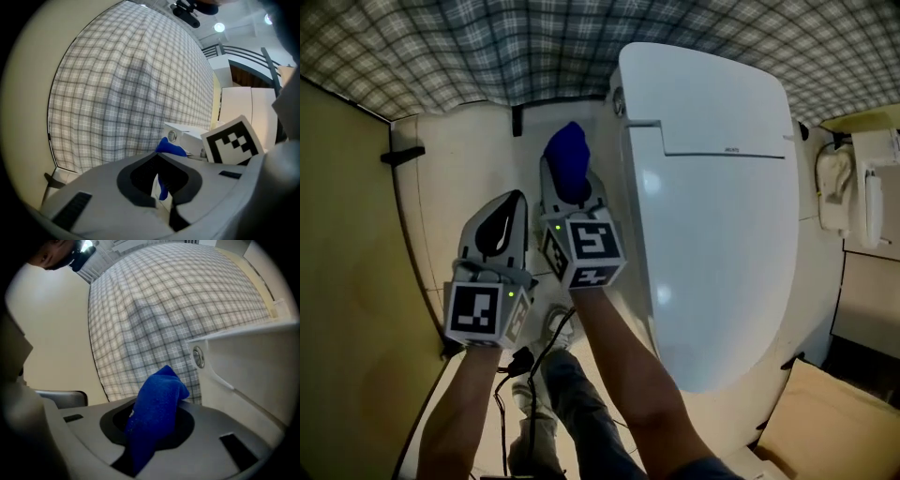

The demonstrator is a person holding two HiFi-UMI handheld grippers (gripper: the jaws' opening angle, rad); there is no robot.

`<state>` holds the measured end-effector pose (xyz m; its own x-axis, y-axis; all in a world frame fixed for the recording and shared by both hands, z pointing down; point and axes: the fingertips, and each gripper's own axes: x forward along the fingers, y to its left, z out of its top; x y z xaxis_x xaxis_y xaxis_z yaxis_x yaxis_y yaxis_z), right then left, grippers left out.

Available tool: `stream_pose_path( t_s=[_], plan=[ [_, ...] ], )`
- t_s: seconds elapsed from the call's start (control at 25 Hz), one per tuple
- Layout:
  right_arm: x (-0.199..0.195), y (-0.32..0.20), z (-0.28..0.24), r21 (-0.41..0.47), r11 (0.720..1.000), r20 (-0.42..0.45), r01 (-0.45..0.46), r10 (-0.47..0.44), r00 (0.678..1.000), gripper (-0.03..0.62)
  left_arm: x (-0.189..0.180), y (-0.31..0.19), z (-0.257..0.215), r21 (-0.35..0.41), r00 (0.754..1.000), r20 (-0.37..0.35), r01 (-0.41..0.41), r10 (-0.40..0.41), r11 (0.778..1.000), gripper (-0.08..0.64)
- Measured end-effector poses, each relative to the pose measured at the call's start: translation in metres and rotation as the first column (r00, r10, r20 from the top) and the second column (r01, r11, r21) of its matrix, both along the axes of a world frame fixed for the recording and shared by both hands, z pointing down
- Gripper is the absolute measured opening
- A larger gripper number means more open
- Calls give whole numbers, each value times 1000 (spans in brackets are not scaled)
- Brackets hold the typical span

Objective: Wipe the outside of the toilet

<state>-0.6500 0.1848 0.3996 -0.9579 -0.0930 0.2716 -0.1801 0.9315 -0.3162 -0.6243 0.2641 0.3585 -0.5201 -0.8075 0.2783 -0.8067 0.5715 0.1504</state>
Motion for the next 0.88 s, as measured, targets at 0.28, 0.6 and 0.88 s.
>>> stream_pose_path(
  t_s=[0.28, 0.6, 0.88],
  plan=[
    [8, -38, 20, -4, 996, -59, -84, 84, 995, 64, 0, -22, 24, -33, 998, -44, -37, 36, 999, 11],
    [138, 4, 20, 40, 988, -76, -147, 150, 986, 64, 80, -1, 28, -41, 985, -79, -160, 156, 986, 12],
    [287, 51, 32, 78, 973, -198, -219, 230, 953, 64, 183, 37, 37, -31, 961, -95, -263, 259, 964, 12]
  ],
)
